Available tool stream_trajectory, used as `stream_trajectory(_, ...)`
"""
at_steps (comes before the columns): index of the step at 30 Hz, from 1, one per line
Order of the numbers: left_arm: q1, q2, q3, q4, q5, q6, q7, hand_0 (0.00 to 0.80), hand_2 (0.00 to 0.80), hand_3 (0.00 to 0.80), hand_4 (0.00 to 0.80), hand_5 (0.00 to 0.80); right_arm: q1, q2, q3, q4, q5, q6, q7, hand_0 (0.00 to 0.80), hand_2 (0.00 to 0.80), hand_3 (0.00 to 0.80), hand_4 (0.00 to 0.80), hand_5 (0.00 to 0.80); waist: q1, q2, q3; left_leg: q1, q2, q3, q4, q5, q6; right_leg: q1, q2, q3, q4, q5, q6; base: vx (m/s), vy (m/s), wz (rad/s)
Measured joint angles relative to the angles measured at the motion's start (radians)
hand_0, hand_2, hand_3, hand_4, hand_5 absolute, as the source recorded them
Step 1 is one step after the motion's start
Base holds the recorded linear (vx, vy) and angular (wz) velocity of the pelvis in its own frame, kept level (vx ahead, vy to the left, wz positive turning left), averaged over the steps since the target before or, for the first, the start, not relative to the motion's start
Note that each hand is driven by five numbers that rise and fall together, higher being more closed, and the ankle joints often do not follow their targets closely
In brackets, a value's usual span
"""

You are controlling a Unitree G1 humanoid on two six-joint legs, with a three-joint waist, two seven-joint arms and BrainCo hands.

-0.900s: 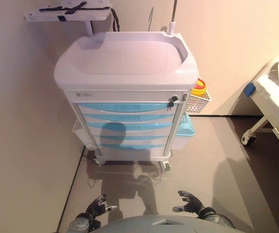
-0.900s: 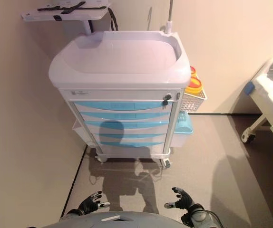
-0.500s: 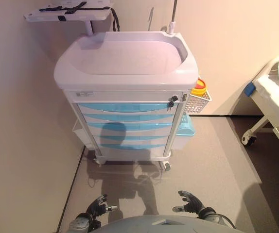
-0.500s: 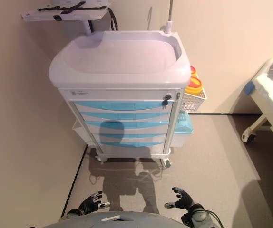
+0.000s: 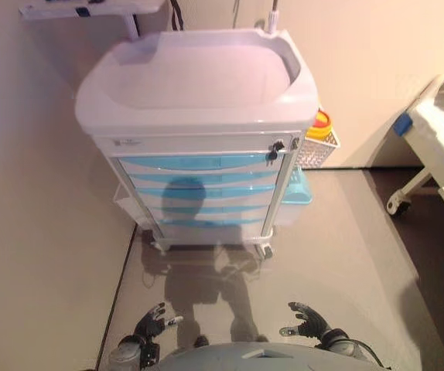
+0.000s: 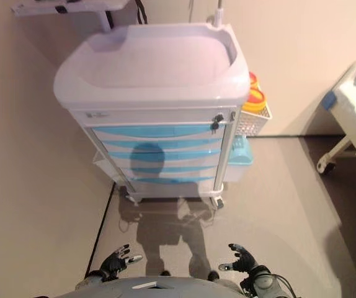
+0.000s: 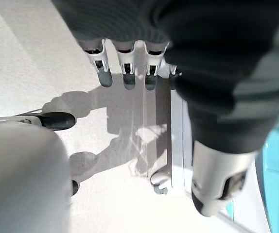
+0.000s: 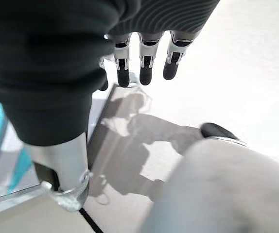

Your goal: Open the drawer and pick up the medicine

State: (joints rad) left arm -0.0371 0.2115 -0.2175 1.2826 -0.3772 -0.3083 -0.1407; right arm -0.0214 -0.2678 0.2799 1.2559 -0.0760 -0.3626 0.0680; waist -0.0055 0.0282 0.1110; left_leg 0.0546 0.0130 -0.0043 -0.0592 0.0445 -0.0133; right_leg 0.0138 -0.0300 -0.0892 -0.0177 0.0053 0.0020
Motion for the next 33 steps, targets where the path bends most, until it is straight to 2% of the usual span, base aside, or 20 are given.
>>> stream_trajectory(5,-0.145,0.003,0.033,-0.011,-0.154,-0.029,-0.004,0.000,0.000,0.000,0.000,0.000,-0.081,-0.008,0.000,-0.001,0.043,-0.003,-0.018,0.000,0.000,0.000,0.000,0.000,-0.006,-0.007,0.116,-0.133,-0.003,0.017,0.086,0.000,0.001,-0.149,-0.009,0.006,0.111,-0.005,-0.002,-0.126,0.045,-0.12)
stream_trajectory(10,-0.275,0.014,0.061,-0.097,-0.327,-0.089,-0.034,0.000,0.000,0.000,0.000,0.000,-0.192,-0.015,0.005,-0.015,0.095,-0.007,-0.037,0.000,0.000,0.000,0.000,0.000,-0.020,-0.048,0.223,-0.305,-0.020,0.049,0.228,-0.027,0.006,-0.352,-0.015,0.051,0.291,-0.044,-0.001,-0.128,0.019,-0.16)
stream_trajectory(14,-0.345,0.022,0.085,-0.195,-0.472,-0.110,-0.067,0.000,0.000,0.000,0.000,0.000,-0.221,-0.029,0.009,-0.050,0.117,-0.007,-0.044,0.000,0.000,0.000,0.000,0.000,-0.031,-0.079,0.281,-0.419,-0.016,0.069,0.365,-0.075,0.012,-0.459,-0.012,0.081,0.387,-0.058,-0.001,-0.048,-0.004,-0.18)
stream_trajectory(18,-0.414,0.048,0.104,-0.287,-0.648,-0.111,-0.122,0.000,0.000,0.000,0.000,0.000,-0.226,-0.044,0.043,-0.100,0.137,-0.007,-0.043,0.000,0.000,0.000,0.000,0.000,-0.055,-0.102,0.298,-0.525,-0.011,0.071,0.488,-0.126,0.011,-0.547,0.003,0.111,0.443,-0.059,0.000,-0.050,-0.023,-0.21)
stream_trajectory(20,-0.461,0.062,0.110,-0.296,-0.734,-0.111,-0.142,0.000,0.000,0.000,0.000,0.000,-0.224,-0.045,0.050,-0.107,0.139,-0.004,-0.042,0.000,0.000,0.000,0.000,0.000,-0.069,-0.110,0.301,-0.564,-0.006,0.071,0.537,-0.143,0.019,-0.572,0.009,0.118,0.459,-0.056,0.005,-0.013,-0.038,-0.19)
stream_trajectory(24,-0.548,0.115,0.152,-0.312,-0.890,-0.110,-0.181,0.000,0.000,0.000,0.000,0.000,-0.220,-0.045,0.073,-0.172,0.175,-0.003,-0.042,0.000,0.000,0.000,0.000,0.000,-0.091,-0.147,0.319,-0.614,0.007,0.077,0.623,-0.185,0.019,-0.611,0.028,0.142,0.488,-0.055,0.007,0.015,-0.041,-0.25)
stream_trajectory(27,-0.611,0.162,0.185,-0.313,-0.973,-0.108,-0.220,0.000,0.000,0.000,0.000,0.000,-0.219,-0.041,0.090,-0.212,0.176,-0.003,-0.042,0.000,0.000,0.000,0.000,0.000,-0.106,-0.170,0.329,-0.643,0.025,0.078,0.682,-0.212,0.024,-0.624,0.044,0.153,0.503,-0.050,0.015,0.020,-0.058,-0.21)
stream_trajectory(31,-0.700,0.206,0.188,-0.316,-1.064,-0.096,-0.312,0.000,0.000,0.000,0.000,0.000,-0.192,-0.039,0.092,-0.238,0.178,-0.003,-0.041,0.000,0.000,0.000,0.000,0.000,-0.127,-0.197,0.331,-0.670,0.034,0.086,0.727,-0.236,0.030,-0.644,0.050,0.161,0.525,-0.052,0.018,0.048,-0.031,-0.10)
stream_trajectory(33,-0.730,0.219,0.188,-0.317,-1.097,-0.086,-0.354,0.000,0.000,0.000,0.000,0.000,-0.174,-0.037,0.092,-0.241,0.181,-0.005,-0.040,0.000,0.000,0.000,0.000,0.000,-0.131,-0.200,0.329,-0.676,0.038,0.085,0.744,-0.248,0.033,-0.644,0.054,0.162,0.525,-0.054,0.020,0.125,-0.006,-0.06)
